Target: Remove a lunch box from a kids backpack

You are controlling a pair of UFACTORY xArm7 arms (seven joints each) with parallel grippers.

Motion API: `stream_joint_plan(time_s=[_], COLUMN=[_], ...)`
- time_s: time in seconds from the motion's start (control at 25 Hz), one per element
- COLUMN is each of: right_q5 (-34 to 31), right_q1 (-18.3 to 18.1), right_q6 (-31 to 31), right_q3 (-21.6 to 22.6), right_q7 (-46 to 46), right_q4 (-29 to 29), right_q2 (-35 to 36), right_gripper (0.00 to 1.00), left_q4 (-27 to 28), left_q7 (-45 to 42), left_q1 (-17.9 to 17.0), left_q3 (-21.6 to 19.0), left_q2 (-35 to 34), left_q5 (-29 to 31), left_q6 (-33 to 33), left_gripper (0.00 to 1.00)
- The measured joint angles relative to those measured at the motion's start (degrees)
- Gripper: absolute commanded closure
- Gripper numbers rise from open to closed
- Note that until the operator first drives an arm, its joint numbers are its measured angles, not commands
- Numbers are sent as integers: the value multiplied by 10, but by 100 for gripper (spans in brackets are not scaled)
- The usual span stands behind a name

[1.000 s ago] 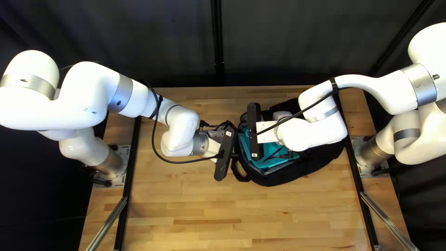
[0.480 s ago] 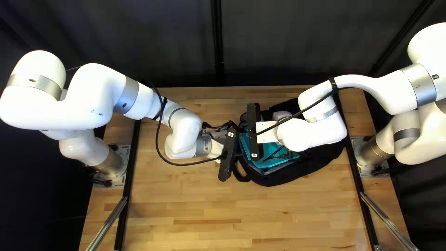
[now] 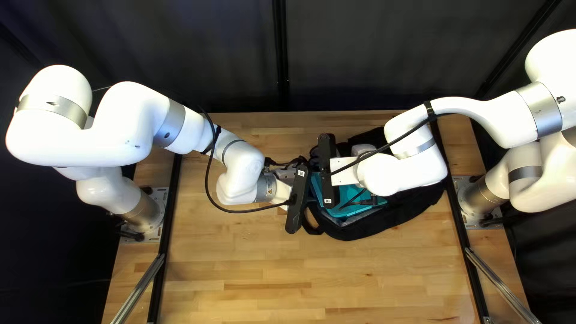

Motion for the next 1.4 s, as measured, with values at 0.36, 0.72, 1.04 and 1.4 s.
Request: stream_joint_plan(time_s=[0.36,0.72,1.04,1.4], right_q5=[0,0,0,1], right_q1=[0,0,0,-1], right_q6=[0,-1,-1,0], right_q3=[0,0,0,-1], right_q7=[0,1,2,0], right_q4=[0,2,3,3], right_q2=[0,2,4,2], right_gripper=[100,100,100,100], left_q4=[17,18,15,26], left_q7=[-6,-17,-15,-15], left_q1=[0,2,2,2], left_q3=[0,0,0,0], left_q2=[19,22,18,25], left_q5=[9,20,22,24], left_q6=[11,13,14,16], left_gripper=[0,0,0,0])
